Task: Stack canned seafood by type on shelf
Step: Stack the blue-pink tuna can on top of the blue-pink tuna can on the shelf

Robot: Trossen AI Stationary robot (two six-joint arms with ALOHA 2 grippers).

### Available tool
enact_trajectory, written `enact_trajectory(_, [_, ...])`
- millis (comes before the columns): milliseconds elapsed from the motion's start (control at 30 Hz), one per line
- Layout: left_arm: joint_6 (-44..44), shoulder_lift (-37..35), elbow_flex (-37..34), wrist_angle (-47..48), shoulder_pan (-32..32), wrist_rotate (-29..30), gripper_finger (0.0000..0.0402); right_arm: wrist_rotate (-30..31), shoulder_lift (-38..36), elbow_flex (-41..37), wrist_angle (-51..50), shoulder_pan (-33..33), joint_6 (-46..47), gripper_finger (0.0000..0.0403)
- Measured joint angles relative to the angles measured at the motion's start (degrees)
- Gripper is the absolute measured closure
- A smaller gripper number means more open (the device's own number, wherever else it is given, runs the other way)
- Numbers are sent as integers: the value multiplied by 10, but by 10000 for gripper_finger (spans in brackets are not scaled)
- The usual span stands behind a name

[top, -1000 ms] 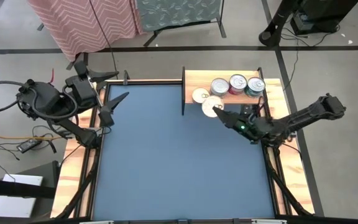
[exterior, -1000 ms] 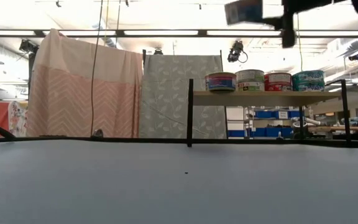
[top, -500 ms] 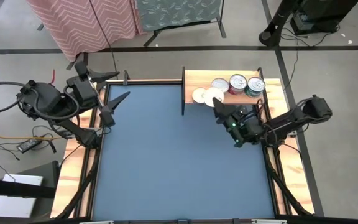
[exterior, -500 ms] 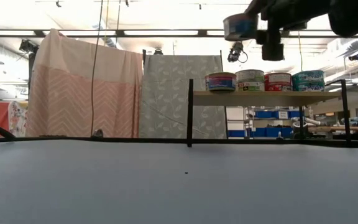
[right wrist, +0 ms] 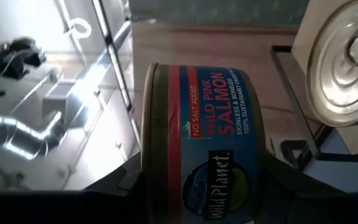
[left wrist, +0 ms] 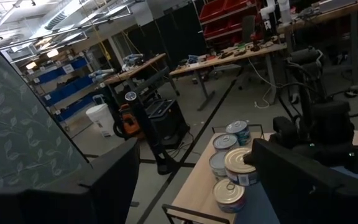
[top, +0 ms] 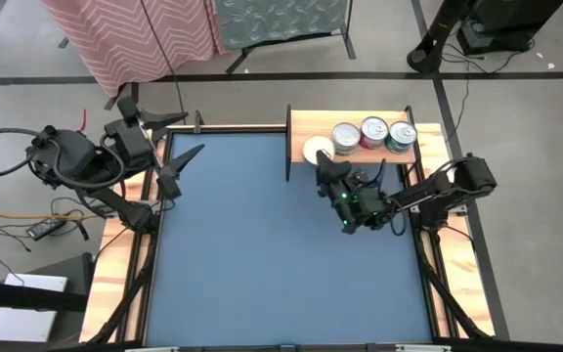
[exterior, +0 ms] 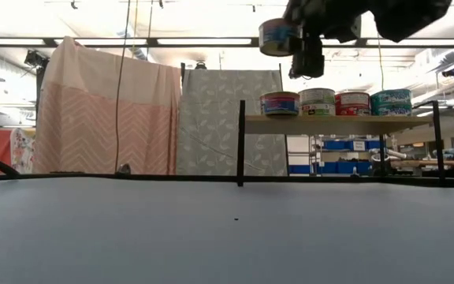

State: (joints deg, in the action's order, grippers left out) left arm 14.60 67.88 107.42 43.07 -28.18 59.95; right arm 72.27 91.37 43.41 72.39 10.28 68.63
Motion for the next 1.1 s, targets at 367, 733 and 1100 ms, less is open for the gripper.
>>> enact_trajectory(367, [-1, 0, 0, -4, 0, 0, 90, 108, 41, 24, -1, -6, 66, 205])
enact_trajectory(733, [0, 0, 0, -45, 0, -2, 90, 100, 42, 24, -33, -42, 78, 205])
enact_trajectory(1100, [0, 7, 0, -65, 0, -2, 90, 56, 42, 24, -114, -57, 154, 205])
